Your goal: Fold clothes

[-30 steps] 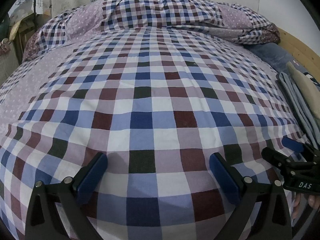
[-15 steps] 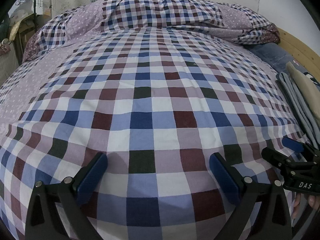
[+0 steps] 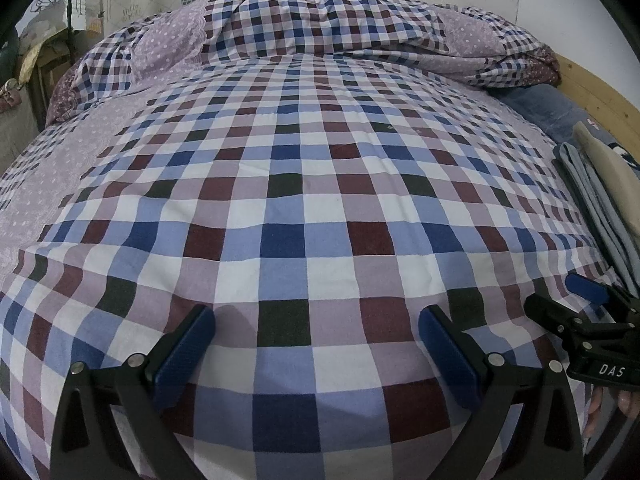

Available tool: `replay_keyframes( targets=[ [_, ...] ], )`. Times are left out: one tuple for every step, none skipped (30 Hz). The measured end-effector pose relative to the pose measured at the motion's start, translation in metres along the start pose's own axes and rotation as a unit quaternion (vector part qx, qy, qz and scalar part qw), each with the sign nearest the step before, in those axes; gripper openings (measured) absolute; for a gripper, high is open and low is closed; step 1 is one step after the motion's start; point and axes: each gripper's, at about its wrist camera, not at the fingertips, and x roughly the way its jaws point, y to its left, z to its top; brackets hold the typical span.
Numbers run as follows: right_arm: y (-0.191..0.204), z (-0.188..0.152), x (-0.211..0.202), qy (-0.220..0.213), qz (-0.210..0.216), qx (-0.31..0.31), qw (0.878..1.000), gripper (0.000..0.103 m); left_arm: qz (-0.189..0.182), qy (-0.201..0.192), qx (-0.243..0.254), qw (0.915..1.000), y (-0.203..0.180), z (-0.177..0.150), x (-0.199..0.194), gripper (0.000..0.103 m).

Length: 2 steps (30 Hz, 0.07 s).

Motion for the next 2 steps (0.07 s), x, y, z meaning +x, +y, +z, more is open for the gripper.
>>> replay_keyframes(
  targets=[
    [-0.0003, 0.0, 0.0, 0.0, 0.0, 0.0, 1.0, 0.103, 0.0, 0.0, 0.0, 1.0, -0.0001, -0.0001, 0.0, 0.103],
    [0.0, -0.0001, -0.0001, 0.0, 0.0, 0.0, 1.0, 0.103, 0.0, 0.0, 0.0, 1.0, -0.0002, -0.0001, 0.0, 0.103]
  ],
)
